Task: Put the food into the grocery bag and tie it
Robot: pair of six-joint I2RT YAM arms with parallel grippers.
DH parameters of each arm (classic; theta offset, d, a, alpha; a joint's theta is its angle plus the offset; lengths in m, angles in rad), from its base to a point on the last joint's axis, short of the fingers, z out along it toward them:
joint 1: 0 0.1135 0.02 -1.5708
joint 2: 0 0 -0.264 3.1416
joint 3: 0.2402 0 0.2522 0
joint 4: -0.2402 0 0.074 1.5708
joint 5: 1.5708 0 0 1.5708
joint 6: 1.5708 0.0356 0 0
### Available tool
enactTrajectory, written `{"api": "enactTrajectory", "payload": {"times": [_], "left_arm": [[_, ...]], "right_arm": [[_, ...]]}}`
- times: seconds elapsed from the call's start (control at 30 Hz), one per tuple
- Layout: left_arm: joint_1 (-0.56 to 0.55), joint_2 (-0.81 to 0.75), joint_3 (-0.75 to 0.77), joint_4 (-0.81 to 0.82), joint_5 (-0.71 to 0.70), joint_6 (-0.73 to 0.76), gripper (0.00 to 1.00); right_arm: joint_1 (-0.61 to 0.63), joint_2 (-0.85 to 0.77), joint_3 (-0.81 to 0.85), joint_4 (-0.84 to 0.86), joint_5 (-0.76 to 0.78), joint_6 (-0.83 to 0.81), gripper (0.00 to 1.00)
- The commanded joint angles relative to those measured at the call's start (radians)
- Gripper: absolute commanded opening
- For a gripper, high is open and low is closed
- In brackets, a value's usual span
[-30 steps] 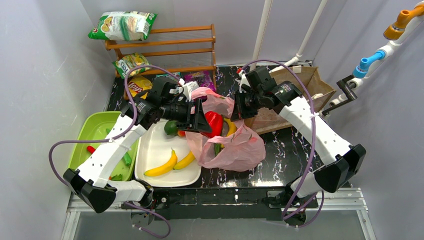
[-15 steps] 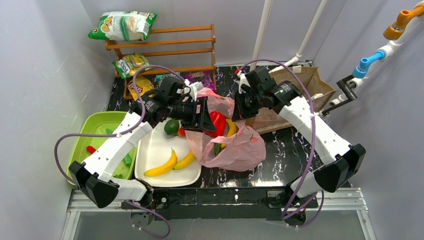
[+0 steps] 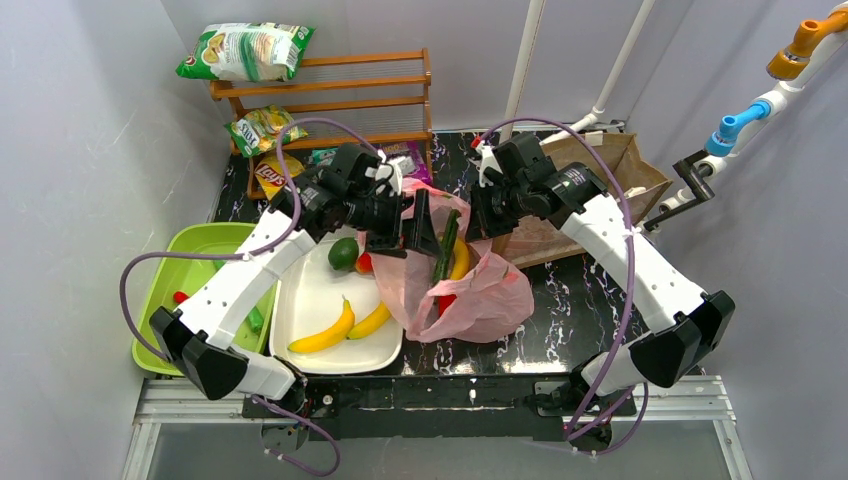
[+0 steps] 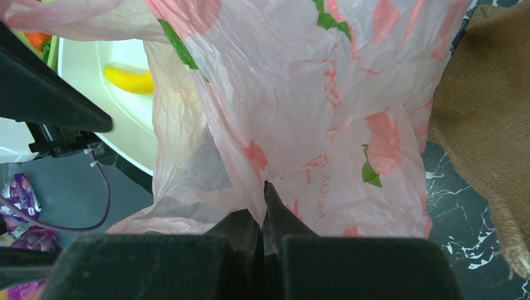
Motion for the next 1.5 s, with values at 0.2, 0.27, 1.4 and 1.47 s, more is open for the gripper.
{"api": "enactTrajectory", "payload": {"times": [0.2,0.27,1.4,1.47], "left_arm": [[-0.004,-0.082,0.275,-0.165,-0.341,0.214,0.98],[-0.004,-0.119,0.227,-0.134,-0.377,0.263,0.98],[0.017,-0.131,0.146,-0.082,-0.193,0.299,0.0],[0.016,-0.137,0.2,-0.11,-0.171,0.264,0.0]], "right_arm": [[-0.002,-0.048,-0.008,0.014,0.009,-0.016,0.01],[-0.002,-0.045,-0.005,0.014,0.006,-0.014,0.01],[-0.002,-0.045,0.063,0.013,0.004,0.014,0.01],[-0.002,-0.032,0.101,0.015,0.001,0.024,0.01]]}}
